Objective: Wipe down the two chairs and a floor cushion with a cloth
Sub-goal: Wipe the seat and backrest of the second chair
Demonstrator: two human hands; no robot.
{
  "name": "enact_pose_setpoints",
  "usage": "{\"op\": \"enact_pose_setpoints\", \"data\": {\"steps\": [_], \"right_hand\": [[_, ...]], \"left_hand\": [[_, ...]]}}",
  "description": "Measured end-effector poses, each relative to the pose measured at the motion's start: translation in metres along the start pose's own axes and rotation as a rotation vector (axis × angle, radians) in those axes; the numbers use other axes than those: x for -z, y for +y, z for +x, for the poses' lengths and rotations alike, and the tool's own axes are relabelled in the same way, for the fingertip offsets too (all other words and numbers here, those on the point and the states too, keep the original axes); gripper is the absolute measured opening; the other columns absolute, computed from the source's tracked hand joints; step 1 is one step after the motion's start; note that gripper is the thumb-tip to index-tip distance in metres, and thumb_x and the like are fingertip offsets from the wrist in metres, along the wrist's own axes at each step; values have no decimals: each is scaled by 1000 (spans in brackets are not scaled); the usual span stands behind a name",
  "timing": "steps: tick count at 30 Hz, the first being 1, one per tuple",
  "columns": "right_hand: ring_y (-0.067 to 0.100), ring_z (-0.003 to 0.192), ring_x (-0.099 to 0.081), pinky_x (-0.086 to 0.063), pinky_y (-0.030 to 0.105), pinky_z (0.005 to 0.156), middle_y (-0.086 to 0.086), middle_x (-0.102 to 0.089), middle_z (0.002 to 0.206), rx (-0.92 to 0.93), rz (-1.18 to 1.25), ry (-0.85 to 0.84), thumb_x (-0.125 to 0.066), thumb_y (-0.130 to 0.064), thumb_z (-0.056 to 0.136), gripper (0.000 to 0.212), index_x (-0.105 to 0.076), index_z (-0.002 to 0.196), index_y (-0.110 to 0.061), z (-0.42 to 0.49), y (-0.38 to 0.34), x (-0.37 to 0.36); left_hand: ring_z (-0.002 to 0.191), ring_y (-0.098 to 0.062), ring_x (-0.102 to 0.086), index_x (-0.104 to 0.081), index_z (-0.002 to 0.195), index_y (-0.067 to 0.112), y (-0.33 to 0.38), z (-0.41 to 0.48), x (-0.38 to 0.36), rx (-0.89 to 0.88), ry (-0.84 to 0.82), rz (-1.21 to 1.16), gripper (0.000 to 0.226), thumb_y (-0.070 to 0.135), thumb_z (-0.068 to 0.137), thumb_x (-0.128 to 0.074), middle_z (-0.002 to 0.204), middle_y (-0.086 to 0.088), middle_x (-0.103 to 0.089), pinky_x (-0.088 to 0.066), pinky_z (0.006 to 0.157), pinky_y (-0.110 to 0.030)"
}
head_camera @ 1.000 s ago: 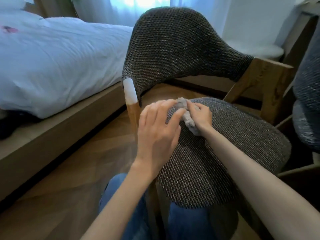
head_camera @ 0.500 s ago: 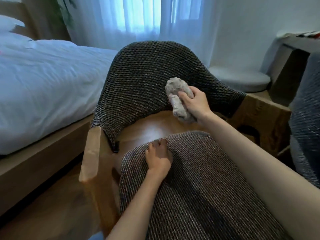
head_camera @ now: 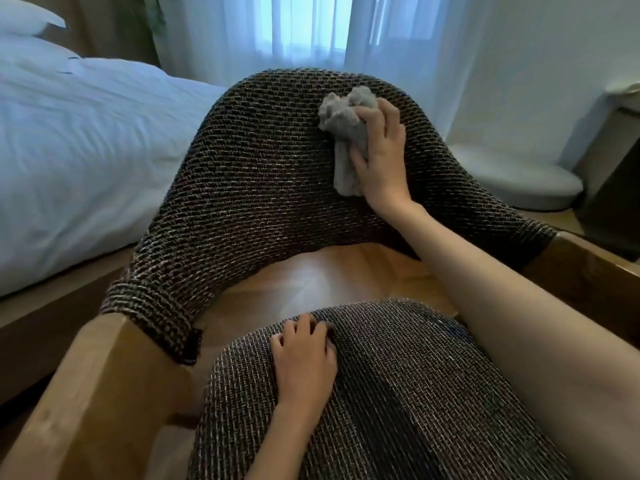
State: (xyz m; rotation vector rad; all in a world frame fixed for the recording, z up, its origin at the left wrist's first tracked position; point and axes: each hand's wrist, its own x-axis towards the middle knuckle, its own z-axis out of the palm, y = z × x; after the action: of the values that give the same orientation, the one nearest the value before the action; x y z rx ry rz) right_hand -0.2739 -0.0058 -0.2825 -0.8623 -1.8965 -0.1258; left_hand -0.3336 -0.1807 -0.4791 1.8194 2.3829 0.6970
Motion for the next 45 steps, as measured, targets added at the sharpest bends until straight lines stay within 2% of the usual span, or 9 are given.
{"op": "enact_pose_setpoints", "data": {"steps": [5, 10, 17, 23, 26, 30, 36, 42, 45], "right_hand": [[43, 110, -43, -41, 51, 89, 24, -41, 138, 9, -60, -147, -55, -1, 81, 39, -60, 120, -2, -63, 18, -13], [44, 109, -48, -43, 53, 90, 28, -48, 128, 75, -75, -345, -59, -11, 82, 35, -64, 115, 1, -96, 17, 14], [29, 112, -39, -33, 30, 89, 14, -45, 129, 225, -4, -107, -62, -13, 82, 42, -58, 123, -17, 12, -31, 14], [35, 115, -41, -29, 30, 88, 17, -43, 135, 113, 28, -75, -66, -4, 76, 47, -58, 122, -12, -20, -29, -30], [41, 111, -45, -29, 34, 90, 23, -47, 130, 134, -1, -201, -70, -4, 74, 44, -63, 117, -9, -69, -7, -34], [39, 107, -46, -42, 47, 89, 21, -50, 123, 134, 4, -396, -72, -3, 77, 37, -65, 113, -8, -102, 6, -12], [33, 110, -43, -35, 30, 88, 19, -47, 121, 242, 118, -127, -65, -7, 74, 44, -60, 118, -10, -16, -36, 7], [22, 110, -38, -31, 28, 85, 15, -45, 125, 142, 135, -105, -64, -4, 72, 46, -60, 117, -14, -21, -43, -35], [32, 105, -46, -33, 31, 86, 20, -49, 118, 158, 139, -179, -69, -1, 69, 45, -58, 111, -16, -75, -26, -44]], "left_hand": [[115, -6, -39, -54, 123, 39, -4, 2, 5, 20, 7, -91, 29, 35, 98, -39, 122, 17, -46, -26, 103, -30], [114, -7, -39, -57, 121, 35, -9, 3, 12, 28, -22, -156, 27, 31, 98, -43, 119, 15, -49, -27, 106, -31], [120, -12, -39, -56, 124, 36, -20, 4, 21, 147, 28, -91, 29, 33, 96, -46, 126, 9, -49, -27, 104, -33], [116, -10, -40, -57, 120, 34, -26, 5, 24, 183, 32, -88, 26, 35, 96, -46, 120, 12, -49, -28, 103, -30], [114, -8, -40, -59, 118, 36, -27, 5, 25, 190, 45, -124, 25, 34, 96, -48, 117, 13, -50, -29, 102, -29], [115, -9, -41, -60, 118, 35, -28, 3, 27, 192, 54, -138, 25, 32, 96, -50, 118, 13, -51, -30, 105, -31], [119, -14, -40, -60, 120, 32, -29, 6, 28, 210, 39, -136, 26, 31, 96, -51, 122, 8, -54, -31, 106, -34], [116, -11, -40, -60, 118, 32, -30, 4, 27, 194, 48, -144, 25, 31, 96, -50, 121, 10, -51, -31, 104, -30], [115, -11, -41, -61, 118, 33, -31, 5, 28, 199, 54, -165, 25, 31, 96, -50, 119, 11, -52, -31, 105, -30]]}}
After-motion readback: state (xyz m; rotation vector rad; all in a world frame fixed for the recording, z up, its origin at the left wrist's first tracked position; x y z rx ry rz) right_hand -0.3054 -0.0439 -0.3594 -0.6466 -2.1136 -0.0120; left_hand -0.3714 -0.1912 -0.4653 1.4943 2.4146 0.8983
